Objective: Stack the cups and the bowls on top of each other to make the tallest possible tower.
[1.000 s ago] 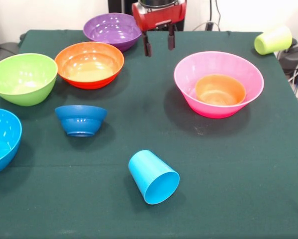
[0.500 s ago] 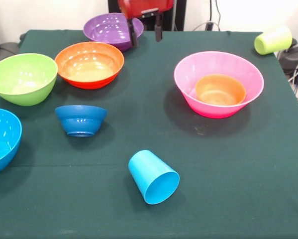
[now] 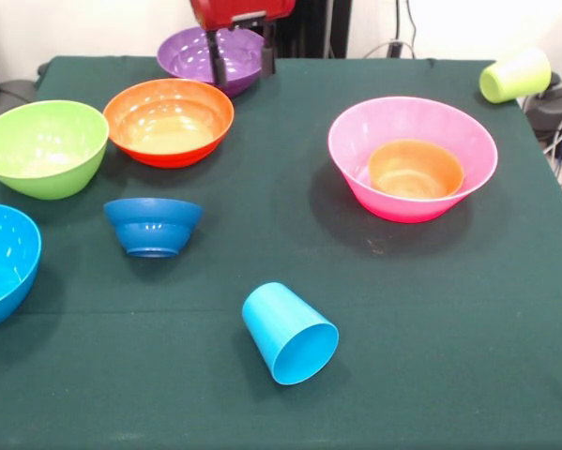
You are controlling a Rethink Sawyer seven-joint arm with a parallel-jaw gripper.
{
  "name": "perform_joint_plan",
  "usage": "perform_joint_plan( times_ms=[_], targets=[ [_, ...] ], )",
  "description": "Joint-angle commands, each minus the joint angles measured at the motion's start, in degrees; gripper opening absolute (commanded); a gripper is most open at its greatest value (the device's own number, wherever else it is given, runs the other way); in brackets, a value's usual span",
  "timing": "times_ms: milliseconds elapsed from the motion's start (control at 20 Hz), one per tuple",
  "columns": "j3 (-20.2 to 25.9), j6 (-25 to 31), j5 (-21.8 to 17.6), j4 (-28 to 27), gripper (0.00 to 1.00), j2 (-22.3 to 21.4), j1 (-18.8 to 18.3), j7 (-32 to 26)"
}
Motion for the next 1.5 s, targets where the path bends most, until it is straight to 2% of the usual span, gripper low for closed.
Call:
perform_joint_plan(
  times_ms=[50, 600, 1100, 1500],
  targets=[
    [1.61, 6.53, -7.35, -4.16, 1.00, 3.35, 0.55, -15.12],
    [1.69, 3.84, -9.51, -1.46, 1.00, 1.86, -0.06, -12.28],
    [0.63, 0.73, -11.82, -2.39, 1.00, 5.24, 1.24, -9.33],
    [0.58, 0.74, -12.01, -3.16, 1.00, 6.54, 1.89, -8.58]
  ],
)
